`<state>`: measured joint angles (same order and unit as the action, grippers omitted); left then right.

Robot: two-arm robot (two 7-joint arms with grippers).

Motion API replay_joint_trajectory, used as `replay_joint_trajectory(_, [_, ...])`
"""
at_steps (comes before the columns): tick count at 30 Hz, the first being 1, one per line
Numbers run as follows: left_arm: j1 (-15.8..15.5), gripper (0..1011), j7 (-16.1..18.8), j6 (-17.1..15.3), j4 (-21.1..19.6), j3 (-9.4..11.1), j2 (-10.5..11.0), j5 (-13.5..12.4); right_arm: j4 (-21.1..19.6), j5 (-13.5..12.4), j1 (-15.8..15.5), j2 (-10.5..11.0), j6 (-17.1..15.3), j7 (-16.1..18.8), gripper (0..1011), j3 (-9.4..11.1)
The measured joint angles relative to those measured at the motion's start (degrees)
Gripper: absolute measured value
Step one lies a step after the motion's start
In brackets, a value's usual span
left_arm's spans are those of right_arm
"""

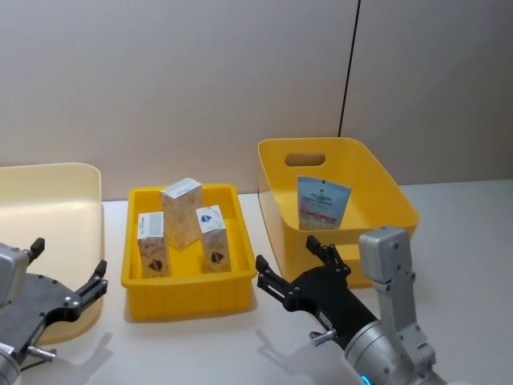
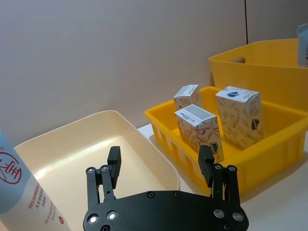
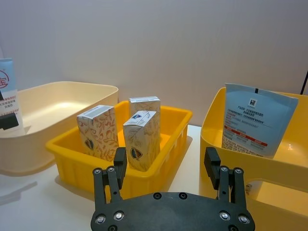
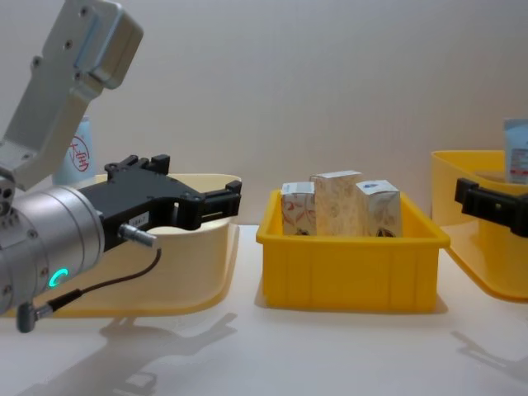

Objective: Bimanual collaborative sorting of washing and personal care products

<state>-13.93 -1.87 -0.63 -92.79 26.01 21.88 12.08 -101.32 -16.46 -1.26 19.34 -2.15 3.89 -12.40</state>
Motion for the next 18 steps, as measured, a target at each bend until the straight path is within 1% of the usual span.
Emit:
replay_joint_trajectory(3, [0.28, 1000, 0.97, -0.16, -0.34, 0.03, 0.03, -0.46, 0.20, 0.12, 0.23, 0.00, -0.04, 0.18, 1001, 0.03])
replay_joint_trajectory(6, [0.35, 1000, 1.20, -0.20, -0.42, 0.03, 0.04, -0.58, 0.61, 0.33, 0.73, -0.07, -0.08, 0.36, 1001, 0.02])
replay_joint_trajectory(18, [0.35, 1000, 1.25, -0.21, -0.43, 0.01, 0.01, -0.61, 2.91, 1.47, 3.94, -0.59, -0.14, 2.16, 1001, -0.95])
